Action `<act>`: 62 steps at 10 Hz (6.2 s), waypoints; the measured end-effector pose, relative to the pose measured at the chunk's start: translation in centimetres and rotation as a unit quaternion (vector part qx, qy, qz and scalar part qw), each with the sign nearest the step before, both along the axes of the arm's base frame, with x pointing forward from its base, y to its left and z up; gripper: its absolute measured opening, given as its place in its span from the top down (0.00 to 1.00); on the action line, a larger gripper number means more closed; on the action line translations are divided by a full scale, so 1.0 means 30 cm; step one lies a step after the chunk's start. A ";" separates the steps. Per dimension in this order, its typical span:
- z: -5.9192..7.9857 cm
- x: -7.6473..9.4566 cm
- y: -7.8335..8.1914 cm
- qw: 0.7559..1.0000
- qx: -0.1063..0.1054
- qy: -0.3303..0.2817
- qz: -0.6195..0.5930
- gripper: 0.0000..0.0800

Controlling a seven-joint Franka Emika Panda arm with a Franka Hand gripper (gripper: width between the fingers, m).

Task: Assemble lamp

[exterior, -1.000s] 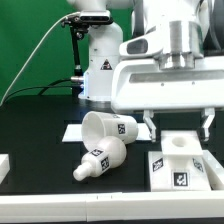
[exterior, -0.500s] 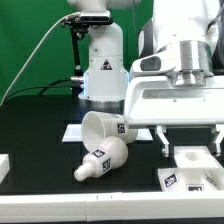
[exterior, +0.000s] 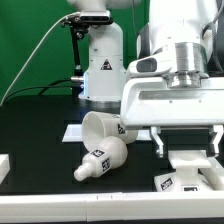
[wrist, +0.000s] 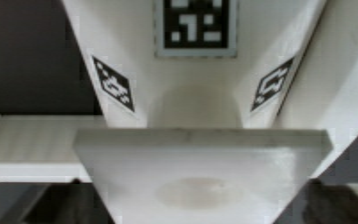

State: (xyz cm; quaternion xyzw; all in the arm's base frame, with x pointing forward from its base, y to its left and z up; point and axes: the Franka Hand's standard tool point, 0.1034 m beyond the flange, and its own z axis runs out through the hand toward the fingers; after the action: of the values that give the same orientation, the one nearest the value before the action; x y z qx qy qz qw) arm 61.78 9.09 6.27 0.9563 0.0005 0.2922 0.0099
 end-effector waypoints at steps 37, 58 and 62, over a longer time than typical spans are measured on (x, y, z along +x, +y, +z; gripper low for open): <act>0.085 -0.063 -0.369 0.576 -0.306 0.208 0.729 0.13; -0.145 -0.247 -0.454 0.450 -0.290 0.270 0.800 0.58; -0.124 -0.232 -0.527 0.436 -0.280 0.271 0.811 0.58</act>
Offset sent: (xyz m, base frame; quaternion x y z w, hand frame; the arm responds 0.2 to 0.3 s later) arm 0.0000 0.0000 0.0000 0.0000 0.0000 0.0000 1.0000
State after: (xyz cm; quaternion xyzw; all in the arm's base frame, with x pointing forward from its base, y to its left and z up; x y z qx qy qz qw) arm 54.81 -6.73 2.55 0.4933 0.8603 -0.1236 0.0347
